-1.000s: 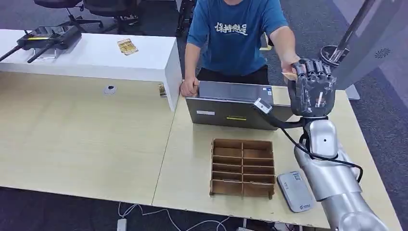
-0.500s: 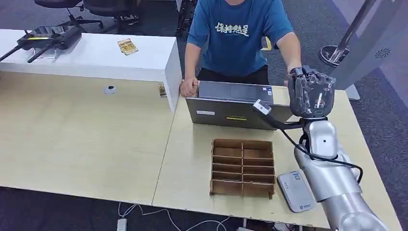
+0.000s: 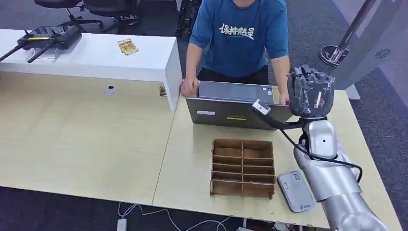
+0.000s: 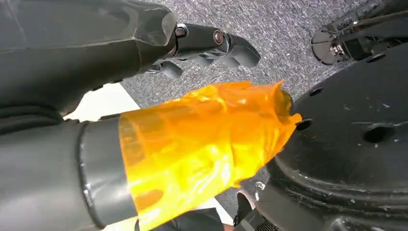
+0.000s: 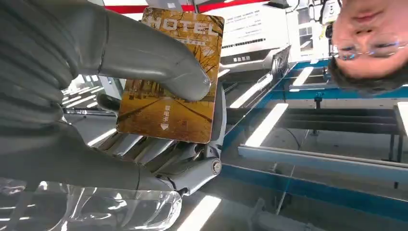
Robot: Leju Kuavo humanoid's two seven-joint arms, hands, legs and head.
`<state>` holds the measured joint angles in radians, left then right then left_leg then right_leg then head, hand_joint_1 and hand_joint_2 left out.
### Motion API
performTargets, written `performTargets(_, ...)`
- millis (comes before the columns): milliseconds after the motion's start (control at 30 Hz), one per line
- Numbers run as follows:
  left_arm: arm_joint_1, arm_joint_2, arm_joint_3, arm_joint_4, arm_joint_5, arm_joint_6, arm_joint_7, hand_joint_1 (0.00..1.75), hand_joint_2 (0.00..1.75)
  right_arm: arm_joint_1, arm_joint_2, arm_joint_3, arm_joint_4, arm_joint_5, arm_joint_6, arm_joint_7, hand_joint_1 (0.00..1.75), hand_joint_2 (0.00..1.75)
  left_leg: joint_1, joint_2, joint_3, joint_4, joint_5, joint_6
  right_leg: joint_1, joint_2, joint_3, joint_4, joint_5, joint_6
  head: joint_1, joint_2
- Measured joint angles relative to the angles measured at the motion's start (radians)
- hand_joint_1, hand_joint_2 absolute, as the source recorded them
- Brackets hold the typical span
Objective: Pass the card to the sensor for recognition and then transmit it.
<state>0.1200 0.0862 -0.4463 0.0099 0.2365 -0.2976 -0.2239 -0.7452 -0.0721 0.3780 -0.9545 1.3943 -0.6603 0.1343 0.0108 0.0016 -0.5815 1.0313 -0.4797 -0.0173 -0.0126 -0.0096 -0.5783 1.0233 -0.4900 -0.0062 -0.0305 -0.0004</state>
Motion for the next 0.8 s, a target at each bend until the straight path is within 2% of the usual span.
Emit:
performTargets(133, 0.0, -0.001, 0.0, 0.0, 0.0, 0.0, 0.0, 0.0, 0.0, 0.0, 0.0, 0.001, 0.0, 0.0, 0.0, 0.0, 1.71, 1.75, 0.0, 0.0, 0.0, 0.0, 0.0, 0.0, 0.0, 0.0, 0.0, 0.0, 0.0, 0.0, 0.0, 0.0)
performTargets(367, 0.001, -0.001, 0.008, 0.0, -0.01, 0.0, 0.0, 0.0, 0.0, 0.002, -0.001, 0.001, 0.0, -0.006, -0.009, -0.004, 1.75, 1.75, 0.0, 0.0, 0.0, 0.0, 0.0, 0.0, 0.0, 0.0, 0.0, 0.0, 0.0, 0.0, 0.0, 0.0)
performTargets(567, 0.001, -0.004, 0.025, 0.0, -0.012, 0.012, 0.0, 0.0, 0.0, 0.035, -0.002, -0.013, -0.044, -0.067, -0.027, -0.01, 1.75, 1.75, 0.0, 0.0, 0.0, 0.0, 0.0, 0.0, 0.0, 0.0, -0.001, 0.0, 0.0, 0.0, 0.0, 0.0)
performTargets(633, 0.003, -0.008, 0.031, 0.0, -0.005, 0.019, 0.0, 0.0, 0.0, 0.078, -0.013, -0.045, -0.1, -0.157, -0.029, -0.064, 1.75, 1.75, 0.0, -0.001, 0.0, 0.0, 0.0, 0.0, 0.0, -0.001, 0.0, -0.001, 0.0, 0.0, 0.0, 0.0)
performTargets(700, 0.013, -0.016, 0.043, 0.0, 0.003, 0.031, -0.002, 0.0, 0.0, 0.143, -0.019, -0.123, -0.184, -0.261, -0.034, -0.142, 1.75, 1.75, 0.0, -0.003, -0.001, 0.0, -0.001, 0.001, 0.0, -0.003, 0.0, -0.001, 0.0, 0.001, -0.001, 0.0)
performTargets(800, 0.023, -0.028, 0.054, 0.0, 0.01, 0.039, -0.005, 0.0, 0.0, 0.217, -0.026, -0.229, -0.266, -0.324, -0.035, -0.217, 1.75, 1.75, 0.0, -0.003, -0.002, 0.0, -0.001, 0.001, 0.0, -0.003, 0.0, -0.002, -0.001, 0.001, 0.0, 0.0)
